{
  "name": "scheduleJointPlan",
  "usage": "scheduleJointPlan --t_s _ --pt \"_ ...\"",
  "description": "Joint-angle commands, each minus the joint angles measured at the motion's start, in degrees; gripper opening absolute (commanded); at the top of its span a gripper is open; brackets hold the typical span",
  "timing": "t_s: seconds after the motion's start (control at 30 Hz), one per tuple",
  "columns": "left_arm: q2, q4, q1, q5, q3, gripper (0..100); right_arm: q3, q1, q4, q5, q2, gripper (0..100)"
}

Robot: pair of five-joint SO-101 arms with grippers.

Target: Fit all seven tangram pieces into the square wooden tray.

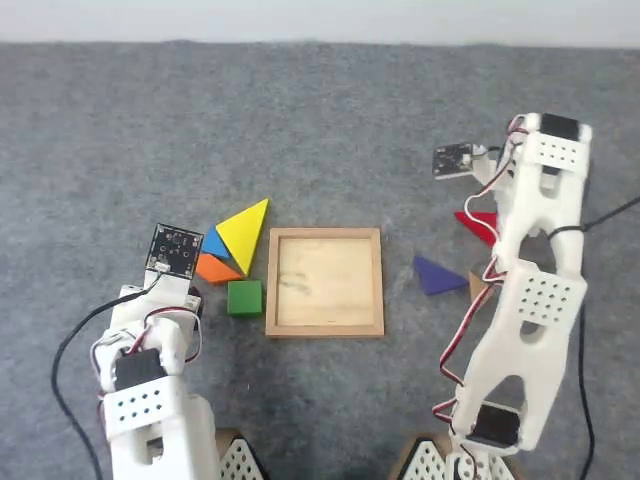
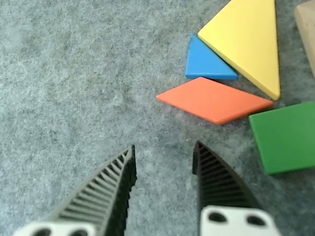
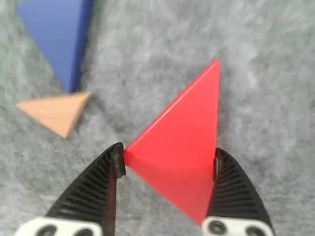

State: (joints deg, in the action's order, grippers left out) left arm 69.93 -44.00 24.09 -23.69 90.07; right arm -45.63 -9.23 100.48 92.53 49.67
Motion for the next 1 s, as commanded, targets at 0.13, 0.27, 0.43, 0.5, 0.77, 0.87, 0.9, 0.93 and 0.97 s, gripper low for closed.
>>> scheduleJointPlan --t_s 0.13,0.27,0.43,0.5,0.77,0.87,0.9,0.93,0.97 --pt "1.3 1.3 -0.4 -0.6 -0.7 18 -2.8 12.4 2.3 -16.1 -11.5 9.4" --pt "1.3 1.3 -0.4 -0.6 -0.7 18 -2.7 22.2 2.3 -25.9 -11.8 9.4" --pt "1.3 1.3 -0.4 -0.6 -0.7 18 -2.7 33.8 2.3 -38.5 -9.3 9.4" --pt "1.3 1.3 -0.4 -0.6 -0.7 18 -2.7 37.2 2.3 -42.5 -7.8 9.4" --pt "1.3 1.3 -0.4 -0.6 -0.7 18 -2.7 43.5 2.3 -48.2 -1.3 9.4" --pt "1.3 1.3 -0.4 -0.6 -0.7 18 -2.7 44.2 2.4 -48.3 -0.8 9.4" --pt "1.3 1.3 -0.4 -0.6 -0.7 18 -2.6 44.3 2.4 -48.3 -0.7 9.4" --pt "1.3 1.3 -0.4 -0.6 -0.7 18 -2.6 44.4 2.4 -48.3 -0.9 9.4" --pt "1.3 1.3 -0.4 -0.6 -0.7 18 -2.6 44.4 2.4 -48.4 -1.3 9.4"
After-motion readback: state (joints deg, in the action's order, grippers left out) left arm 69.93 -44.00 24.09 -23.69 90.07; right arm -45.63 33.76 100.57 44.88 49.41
